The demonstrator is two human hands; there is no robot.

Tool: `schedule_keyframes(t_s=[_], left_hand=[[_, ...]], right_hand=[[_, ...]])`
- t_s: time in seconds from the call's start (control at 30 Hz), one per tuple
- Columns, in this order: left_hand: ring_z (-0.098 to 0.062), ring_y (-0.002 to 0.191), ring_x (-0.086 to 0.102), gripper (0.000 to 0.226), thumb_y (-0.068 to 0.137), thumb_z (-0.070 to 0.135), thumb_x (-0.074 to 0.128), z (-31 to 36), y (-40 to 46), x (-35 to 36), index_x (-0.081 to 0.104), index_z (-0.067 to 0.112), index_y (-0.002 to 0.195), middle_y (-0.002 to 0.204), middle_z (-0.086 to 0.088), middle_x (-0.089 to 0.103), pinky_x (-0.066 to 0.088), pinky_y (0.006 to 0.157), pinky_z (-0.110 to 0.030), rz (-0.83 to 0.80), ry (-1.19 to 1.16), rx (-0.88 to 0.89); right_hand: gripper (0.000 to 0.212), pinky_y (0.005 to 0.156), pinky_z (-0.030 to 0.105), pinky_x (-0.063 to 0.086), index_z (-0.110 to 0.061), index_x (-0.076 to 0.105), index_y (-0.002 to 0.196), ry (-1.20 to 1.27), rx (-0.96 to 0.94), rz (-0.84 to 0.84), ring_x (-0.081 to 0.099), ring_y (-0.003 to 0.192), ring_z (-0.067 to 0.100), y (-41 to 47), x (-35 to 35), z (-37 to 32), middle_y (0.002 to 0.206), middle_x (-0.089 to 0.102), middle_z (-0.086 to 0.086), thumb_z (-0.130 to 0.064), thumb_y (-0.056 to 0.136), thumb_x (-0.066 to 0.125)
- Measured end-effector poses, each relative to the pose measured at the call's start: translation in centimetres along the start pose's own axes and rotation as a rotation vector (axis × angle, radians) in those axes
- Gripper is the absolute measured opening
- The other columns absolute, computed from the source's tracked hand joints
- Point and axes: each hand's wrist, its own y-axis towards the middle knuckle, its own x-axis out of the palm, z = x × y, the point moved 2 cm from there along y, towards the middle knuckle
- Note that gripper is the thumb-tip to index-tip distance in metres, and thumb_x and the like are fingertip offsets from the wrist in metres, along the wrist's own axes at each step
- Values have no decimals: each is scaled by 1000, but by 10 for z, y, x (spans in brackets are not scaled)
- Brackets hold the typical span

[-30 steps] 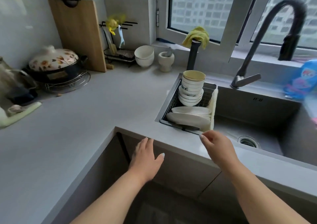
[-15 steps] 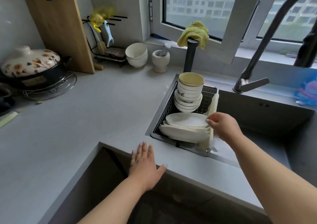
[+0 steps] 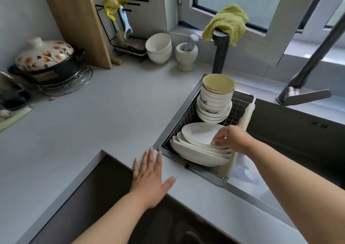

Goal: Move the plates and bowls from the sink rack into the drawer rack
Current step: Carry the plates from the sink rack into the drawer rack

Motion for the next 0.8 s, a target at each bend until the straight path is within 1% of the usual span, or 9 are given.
schedule_keyframes(t_s=[0.07,0.13,0.23,0.33,0.4,0.47,0.53,0.67,0.8], left_hand=[[-21,132,-45,97,62,78,-17,-1,0,1,-38,22,138,144,-6,-47,-23,113,-49,5,-2,-6],[-20,132,-45,95,64,78,-15,-1,0,2,-38,22,138,145,-5,-47,-23,113,-49,6,1,-8],[-20,133,-45,94,65,78,-13,-1,1,2,-38,23,139,145,-5,-46,-23,113,-49,7,11,-10],[-20,133,-44,95,64,78,-14,0,0,2,-38,23,138,146,-5,-45,-23,113,-49,12,17,-12],[-20,134,-44,95,64,78,-14,0,0,2,-37,23,138,147,-5,-44,-23,113,-48,16,13,-14],[-20,134,-43,94,65,78,-14,0,-1,2,-38,23,137,148,-6,-43,-23,113,-48,20,13,-15],[-20,134,-43,93,65,78,-13,0,-1,2,-38,23,136,149,-6,-42,-23,113,-48,21,12,-15],[-20,135,-42,93,65,78,-13,0,-1,2,-38,24,136,149,-6,-42,-23,113,-47,24,11,-15],[-20,135,-42,94,64,78,-14,1,0,1,-38,23,136,150,-6,-41,-22,113,-47,23,16,-19]], right_hand=[[18,78,22,50,-22,75,94,5,-50,-35,62,85,9,0,3,0,91,67,-11,-34,81,73],[14,78,23,51,-20,75,94,-32,-105,-38,62,83,10,-1,6,-1,90,66,-11,-28,83,71],[13,80,21,48,-17,76,95,-132,-220,21,62,85,12,-2,10,-3,92,68,-7,-19,86,67],[14,81,23,44,-15,76,92,-243,-357,125,61,89,17,-4,14,-5,90,71,-2,-18,88,64],[9,77,29,49,-9,75,83,-266,-455,217,62,80,23,-7,15,-6,78,70,3,-13,84,68],[7,68,32,54,-8,71,70,-269,-543,329,60,65,25,-9,16,-6,65,65,2,-8,76,75],[12,64,30,53,-9,68,67,-271,-579,396,58,60,24,-11,16,-6,61,62,1,-7,74,78],[9,66,31,54,-8,68,72,-261,-606,488,60,63,24,-15,13,-13,65,64,2,-5,74,77],[11,65,31,49,-4,67,74,-198,-553,569,62,64,28,-12,10,-15,70,64,7,2,73,76]])
